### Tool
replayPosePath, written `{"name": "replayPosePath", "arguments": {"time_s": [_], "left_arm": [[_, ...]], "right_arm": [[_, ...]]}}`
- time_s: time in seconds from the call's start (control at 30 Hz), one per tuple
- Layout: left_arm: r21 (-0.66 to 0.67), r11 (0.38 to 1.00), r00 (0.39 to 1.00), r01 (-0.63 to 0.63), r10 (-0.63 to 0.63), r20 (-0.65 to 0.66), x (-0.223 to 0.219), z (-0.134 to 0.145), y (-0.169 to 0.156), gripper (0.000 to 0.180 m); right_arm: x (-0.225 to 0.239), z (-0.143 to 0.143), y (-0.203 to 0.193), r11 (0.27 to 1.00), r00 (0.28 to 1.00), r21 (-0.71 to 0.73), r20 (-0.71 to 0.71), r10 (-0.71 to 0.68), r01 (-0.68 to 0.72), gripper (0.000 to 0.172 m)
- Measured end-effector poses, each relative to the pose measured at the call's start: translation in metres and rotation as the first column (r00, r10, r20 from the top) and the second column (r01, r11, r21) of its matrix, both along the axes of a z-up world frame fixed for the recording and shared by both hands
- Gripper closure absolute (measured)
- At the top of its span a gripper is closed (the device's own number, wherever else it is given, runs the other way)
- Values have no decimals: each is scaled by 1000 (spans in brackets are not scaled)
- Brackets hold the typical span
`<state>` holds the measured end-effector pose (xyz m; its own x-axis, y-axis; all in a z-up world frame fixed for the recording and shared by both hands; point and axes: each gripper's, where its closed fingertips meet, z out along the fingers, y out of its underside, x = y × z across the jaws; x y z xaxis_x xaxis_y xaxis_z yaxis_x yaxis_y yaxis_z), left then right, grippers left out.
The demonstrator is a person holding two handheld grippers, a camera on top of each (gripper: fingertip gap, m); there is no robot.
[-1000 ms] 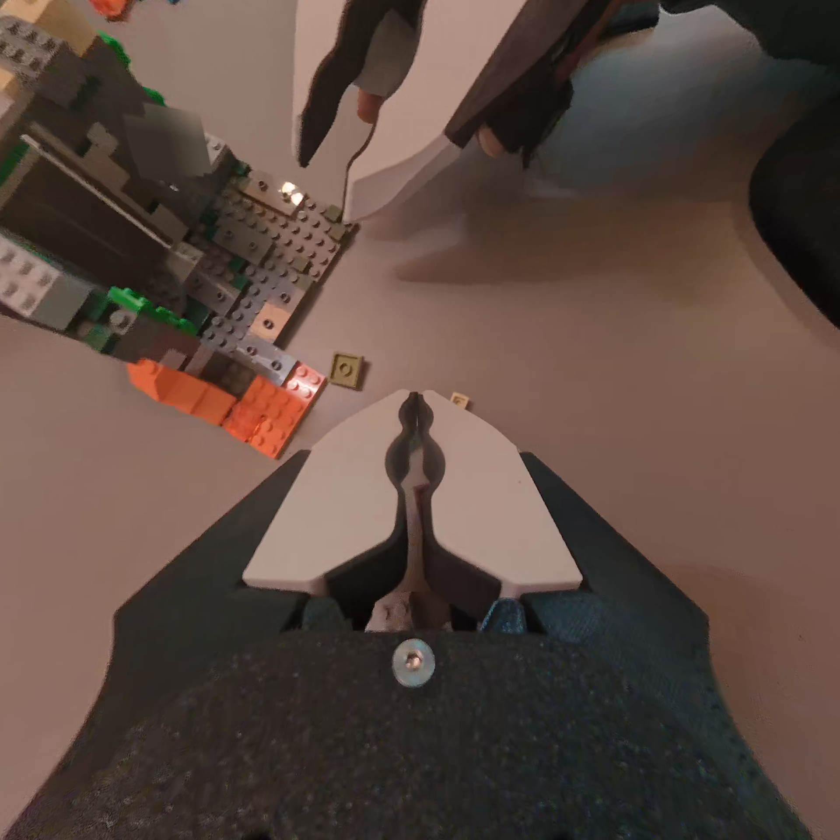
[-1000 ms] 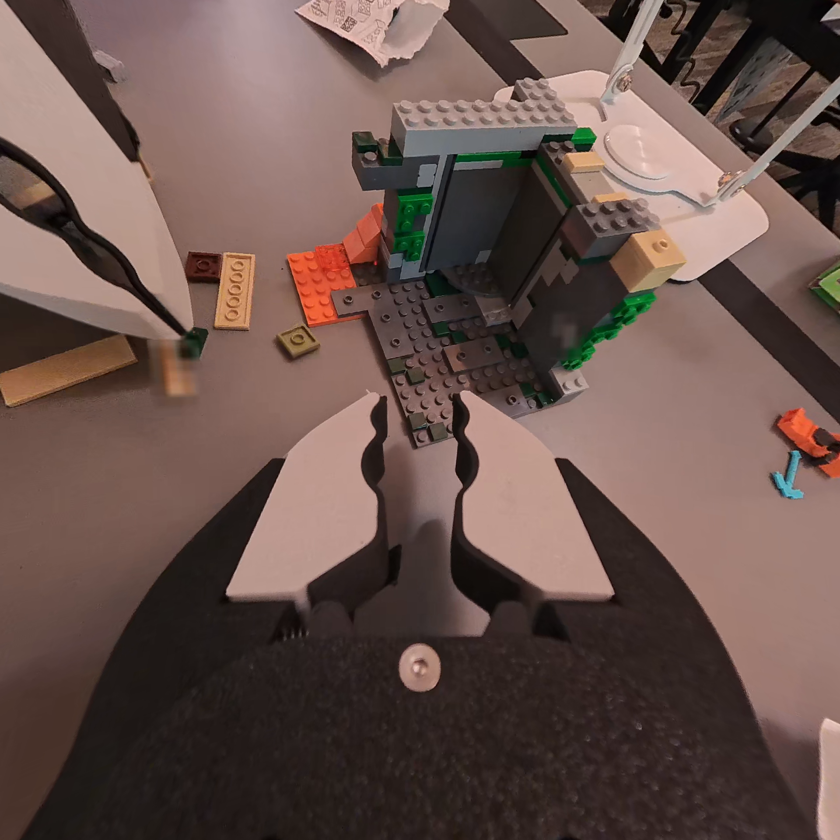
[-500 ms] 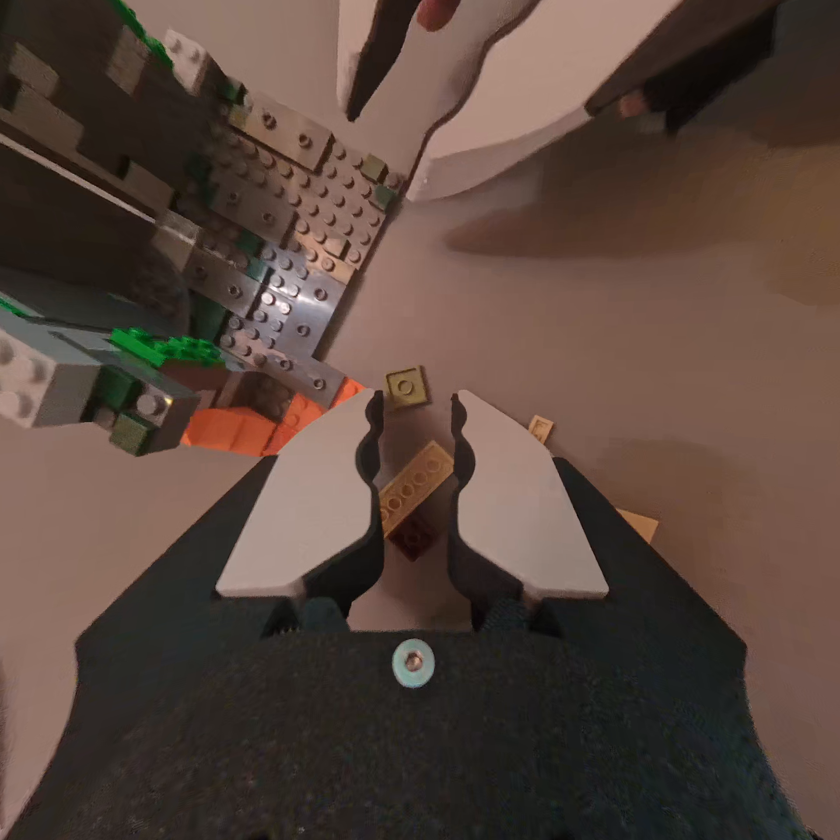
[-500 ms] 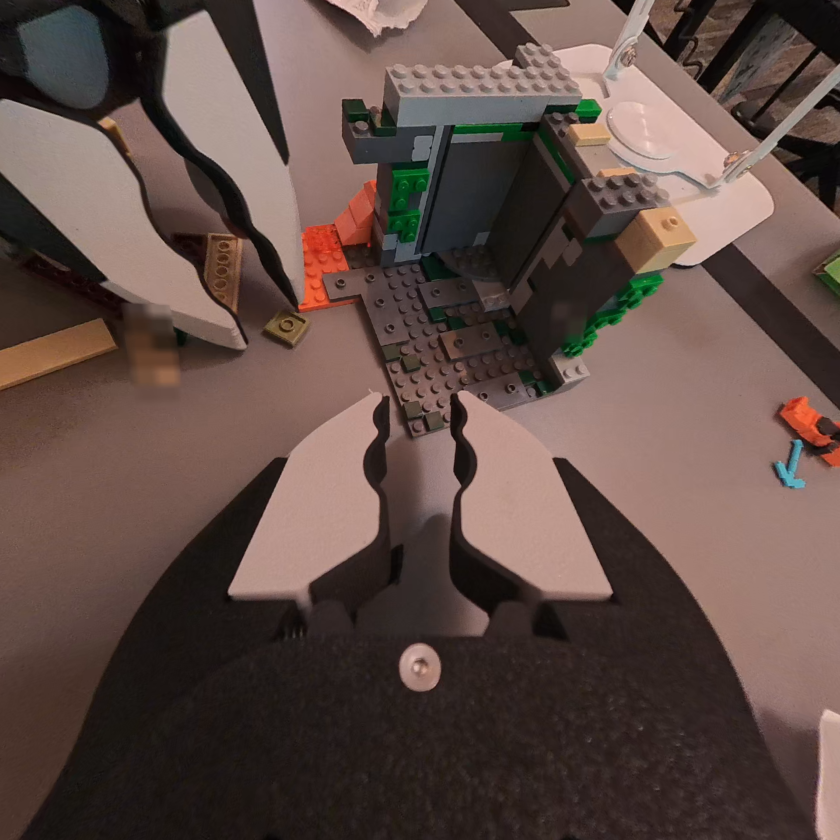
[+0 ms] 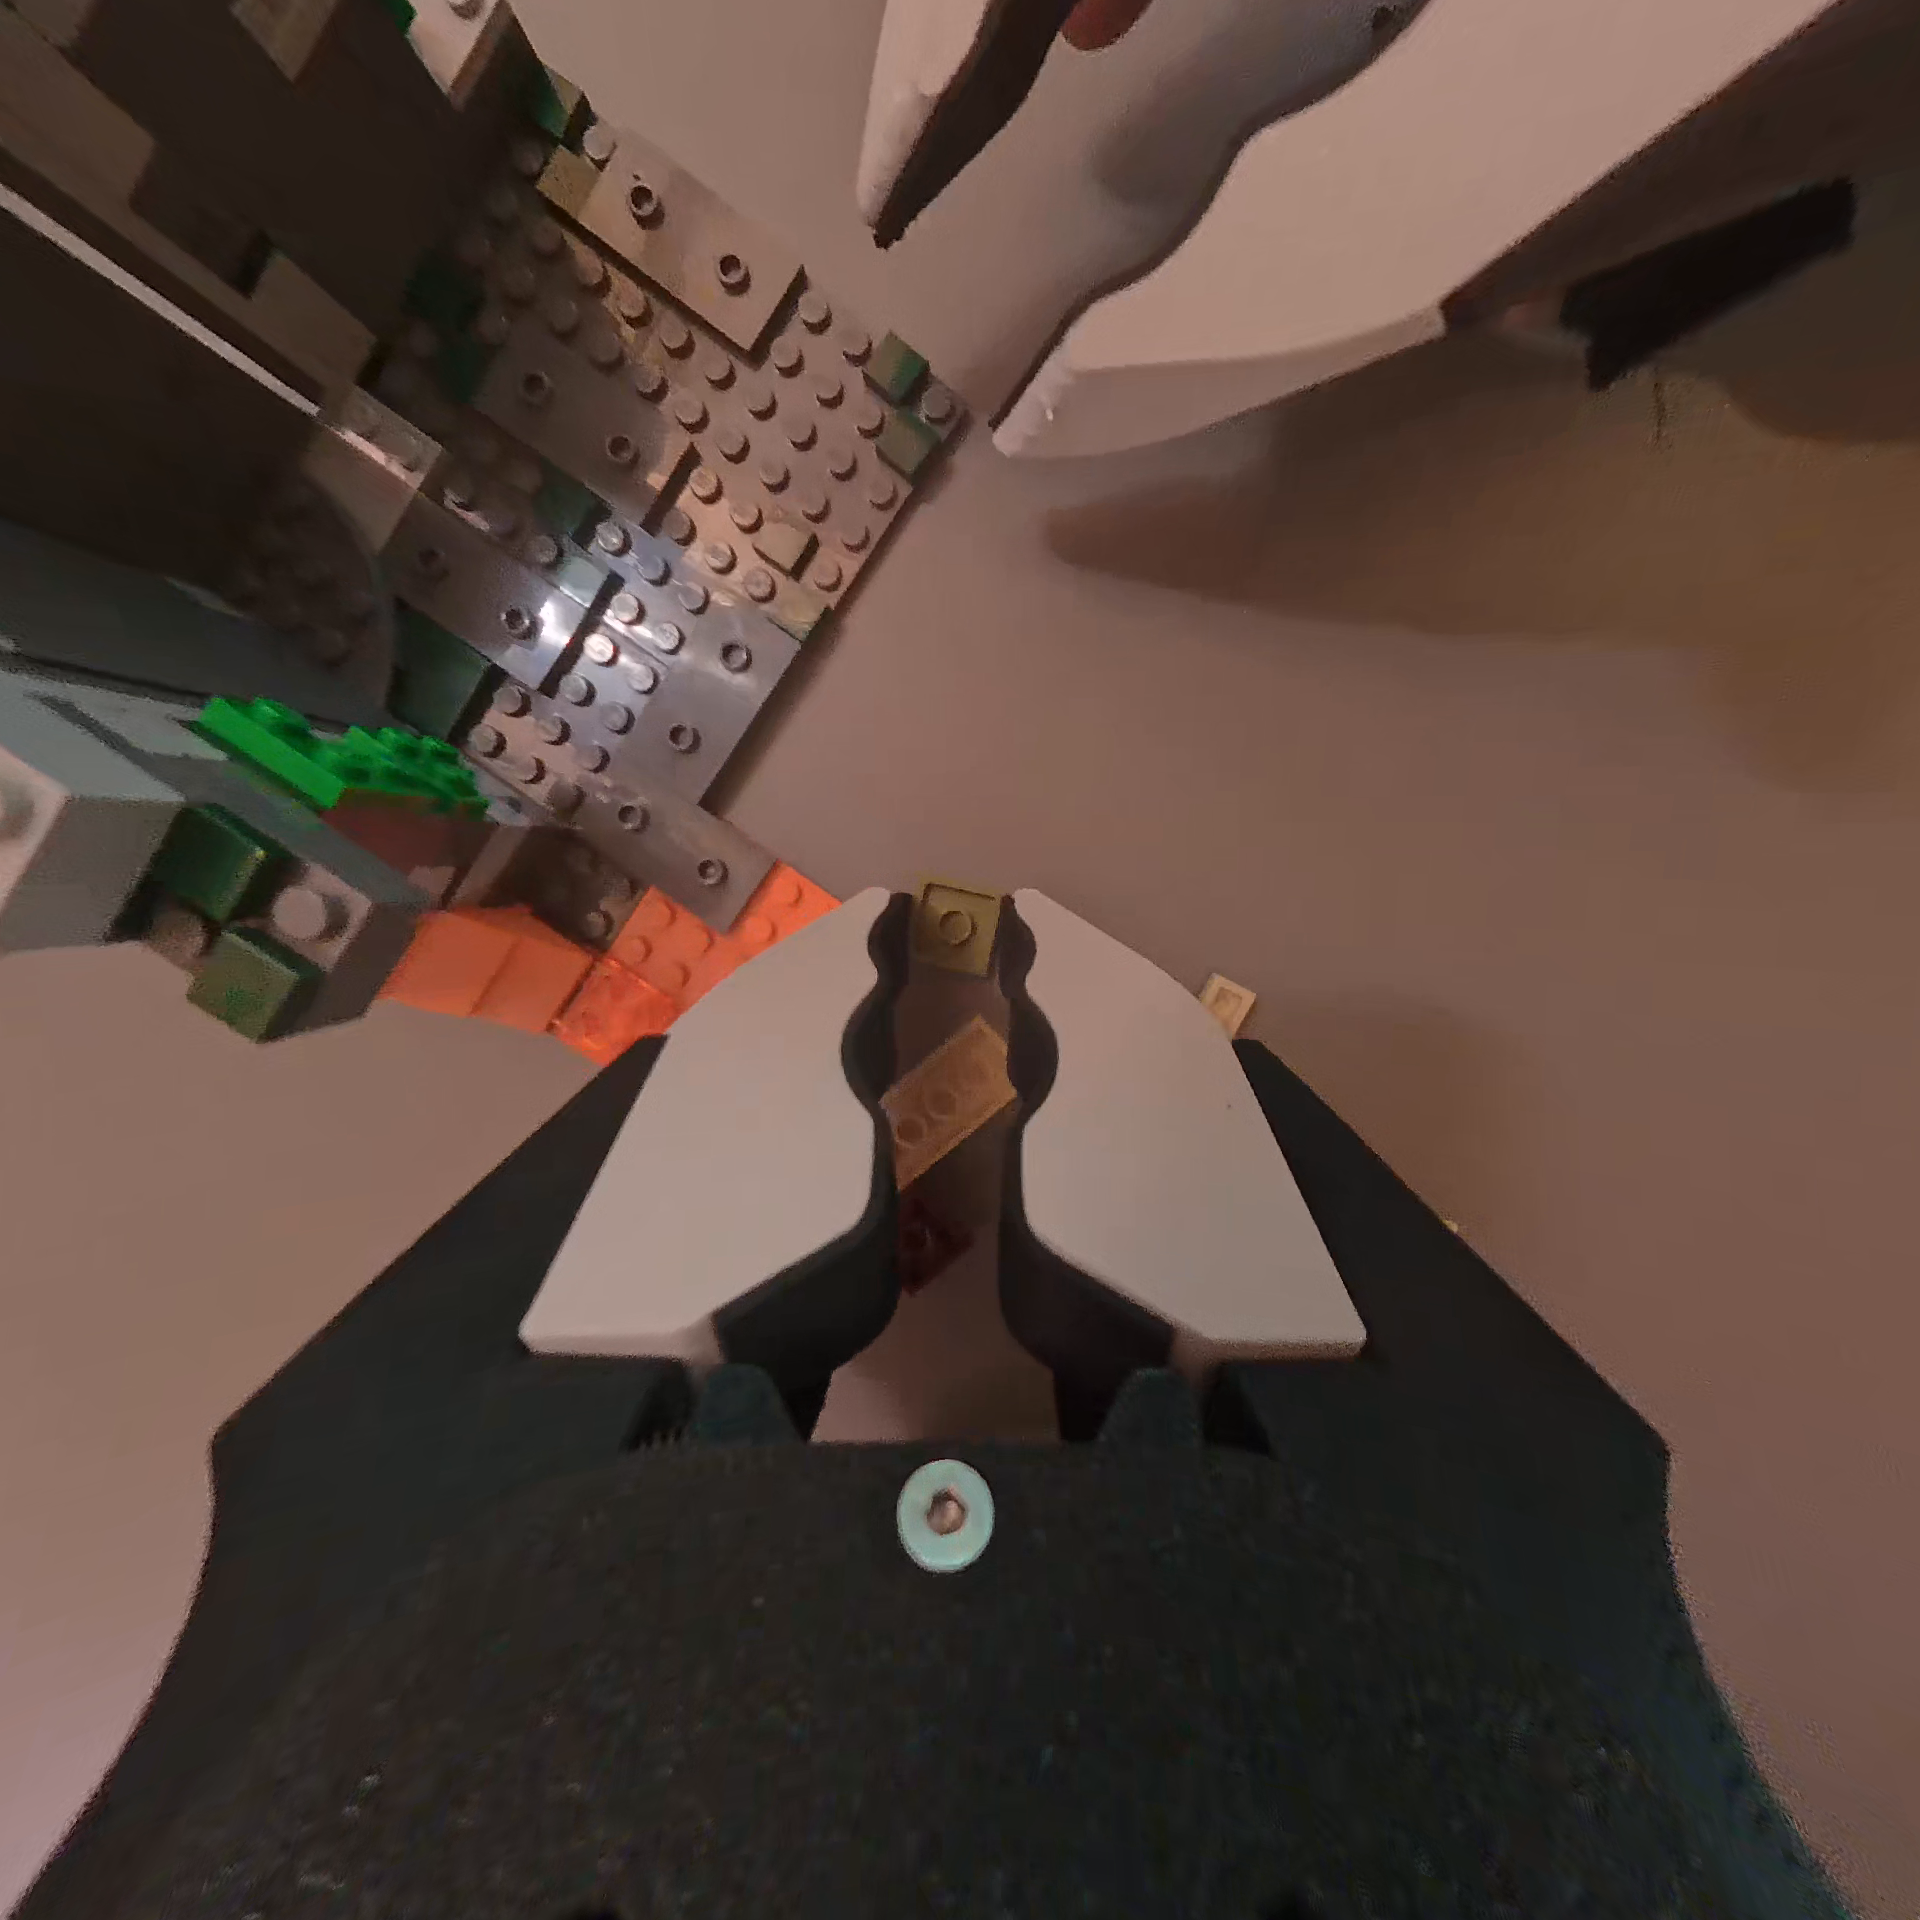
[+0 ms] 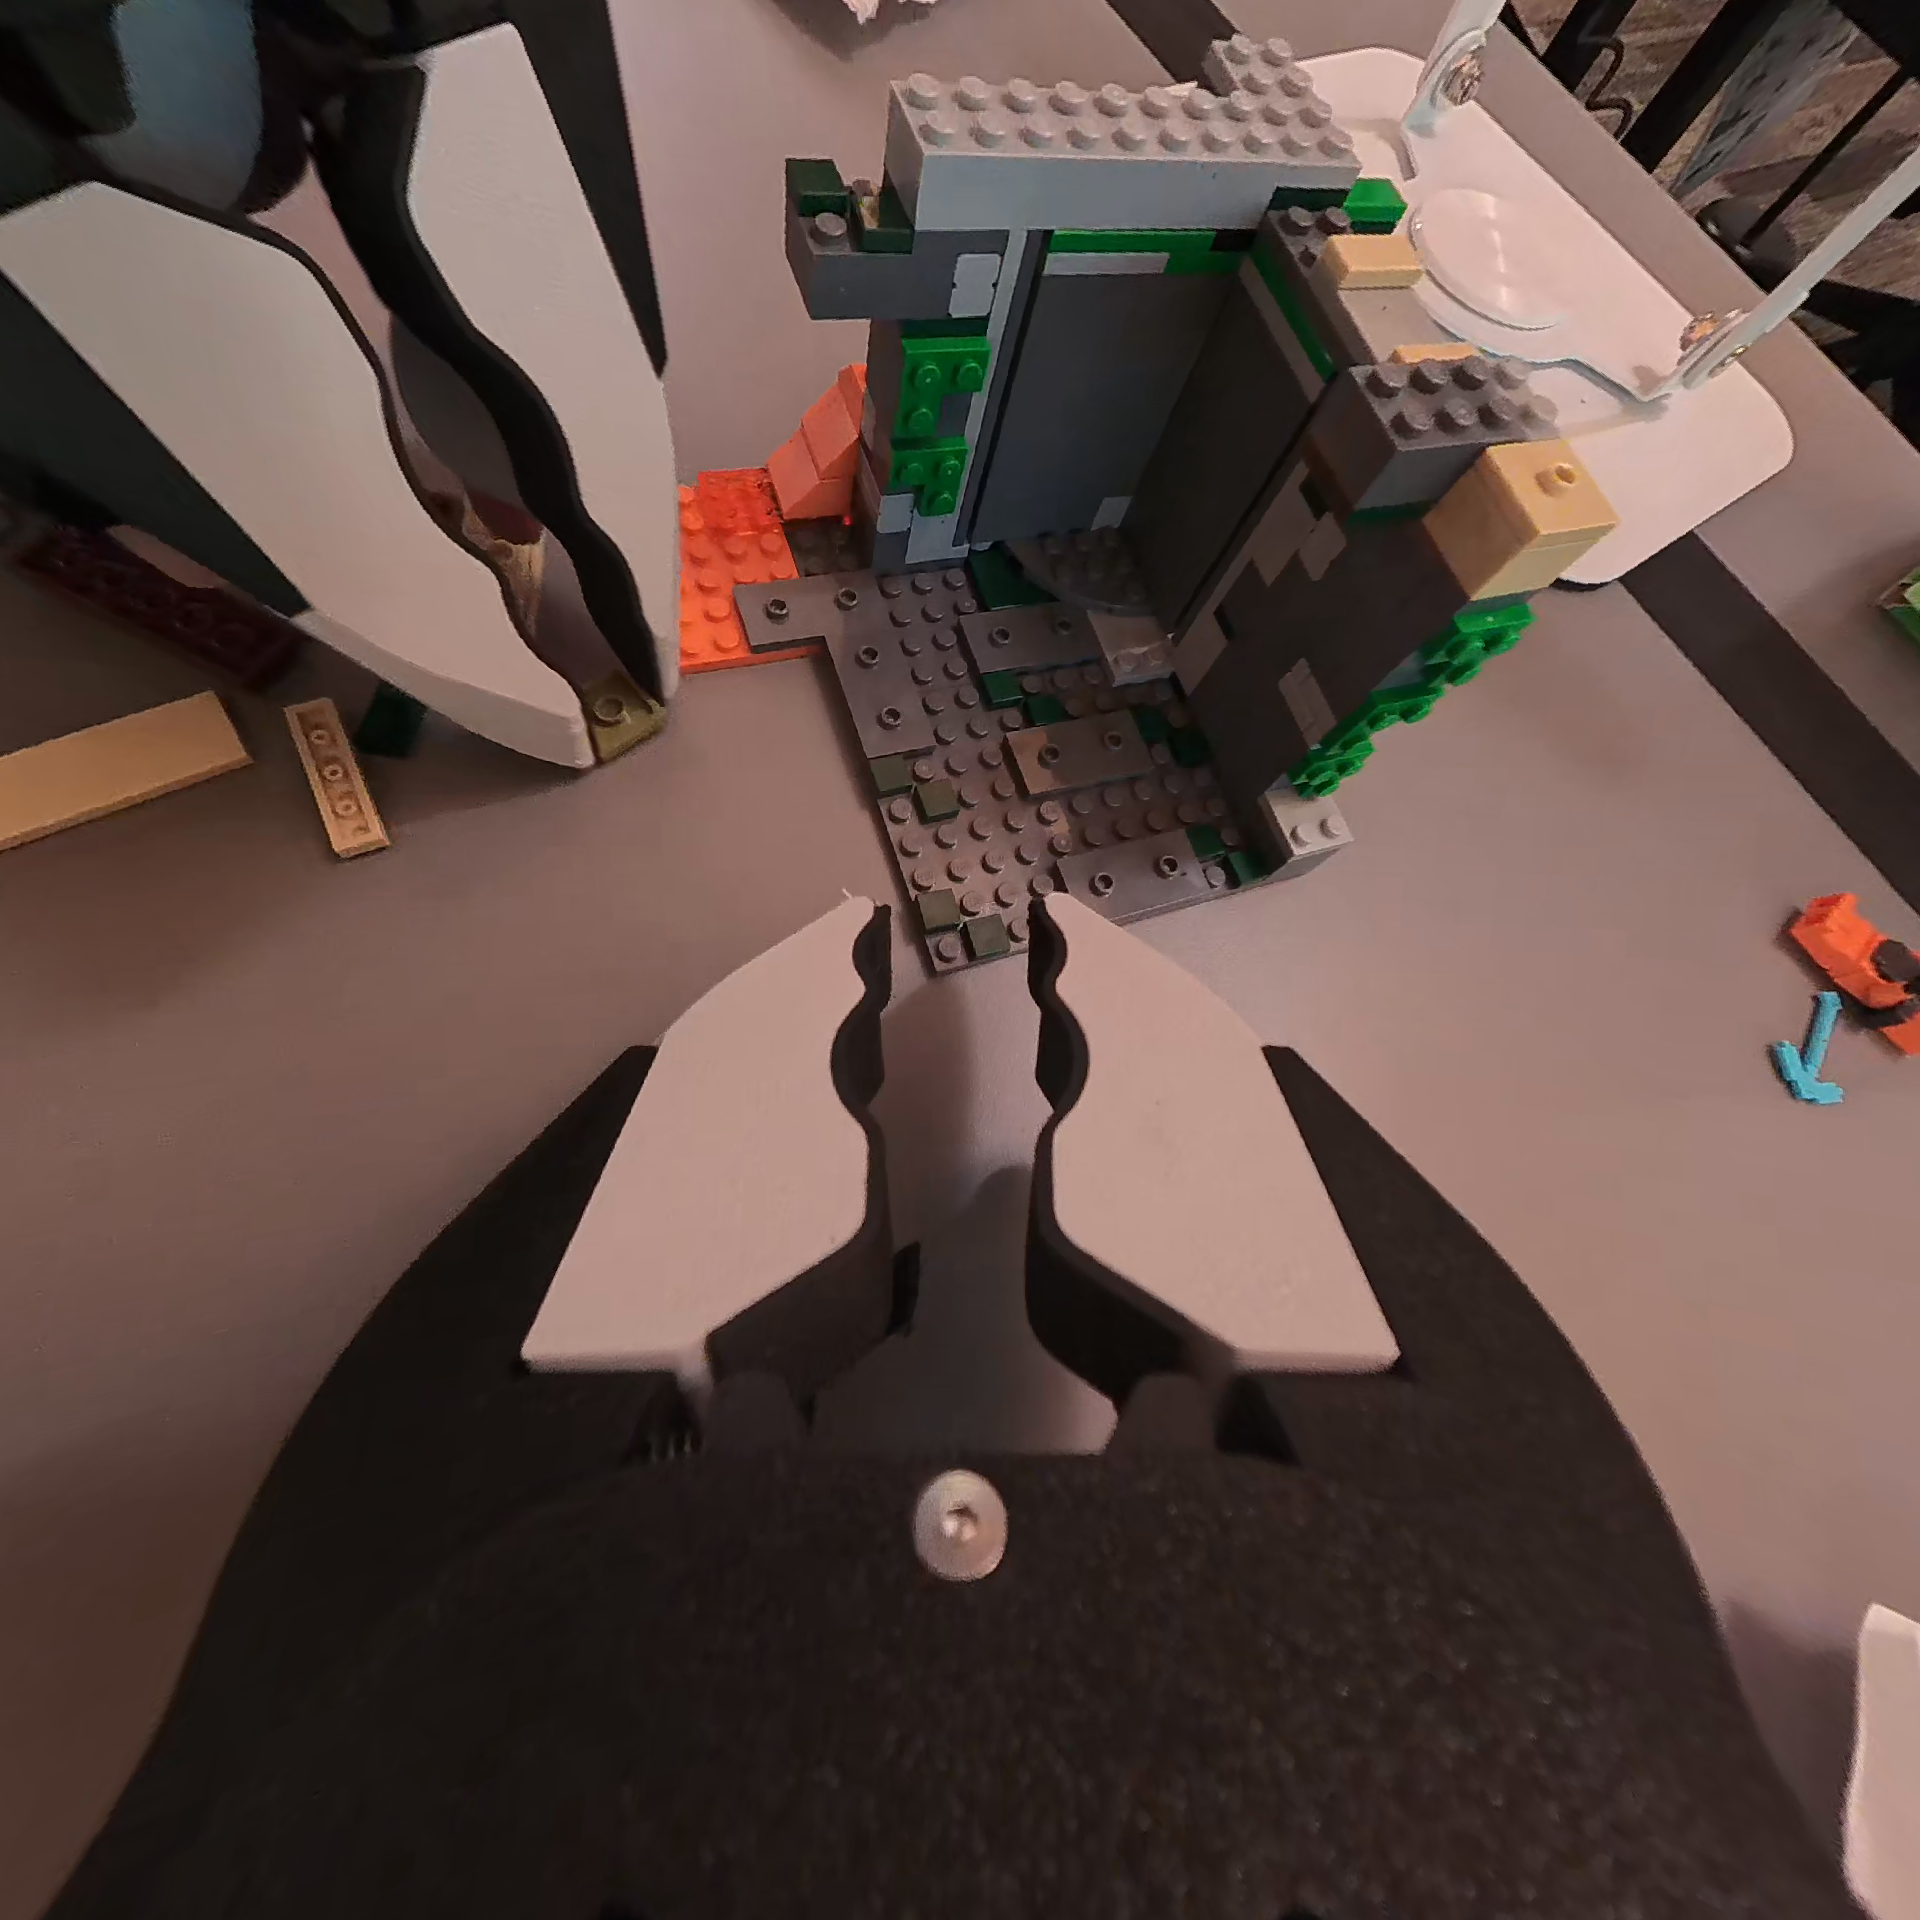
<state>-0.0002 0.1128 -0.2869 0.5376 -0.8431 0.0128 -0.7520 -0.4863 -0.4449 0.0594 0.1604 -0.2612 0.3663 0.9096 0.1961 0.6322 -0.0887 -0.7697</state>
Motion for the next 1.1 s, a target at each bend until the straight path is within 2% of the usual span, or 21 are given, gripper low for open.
{"name": "replayPosePath", "arguments": {"time_s": [0.03,0.17,0.27,0.4,0.53,0.67,0.77,0.87,0.97,1.1], "left_arm": [[10,1000,1000,7,-7,8,-1,1,-2,164],[74,997,994,-10,2,108,-10,27,-16,164],[162,985,992,-63,44,122,-44,58,-28,164],[289,934,977,-210,194,83,-131,105,-43,164],[352,835,900,-424,431,63,-245,137,-66,164],[313,727,768,-611,641,10,-349,131,-102,164],[256,670,693,-697,721,3,-391,114,-126,164],[225,640,657,-735,754,3,-408,97,-138,163],[217,633,648,-743,761,-1,-412,86,-140,157],[250,632,654,-733,756,6,-410,88,-133,146]], "right_arm": [[0,0,0,1000,1000,3,2,0,0,147],[-1,0,-1,1000,1000,6,1,1,-1,147],[-1,0,0,1000,1000,8,1,-1,1,147],[-5,6,-5,1000,999,-16,-50,17,-18,148],[-10,14,-8,999,994,-18,-100,31,-33,148],[-17,27,-10,999,980,-38,-200,27,-35,146],[-20,35,-12,997,962,-64,-272,24,-43,145],[-22,39,-12,996,948,-73,-317,22,-48,144],[-22,39,-13,994,942,-99,-334,18,-54,142],[-23,36,-13,991,944,-126,-331,8,-53,136]]}}
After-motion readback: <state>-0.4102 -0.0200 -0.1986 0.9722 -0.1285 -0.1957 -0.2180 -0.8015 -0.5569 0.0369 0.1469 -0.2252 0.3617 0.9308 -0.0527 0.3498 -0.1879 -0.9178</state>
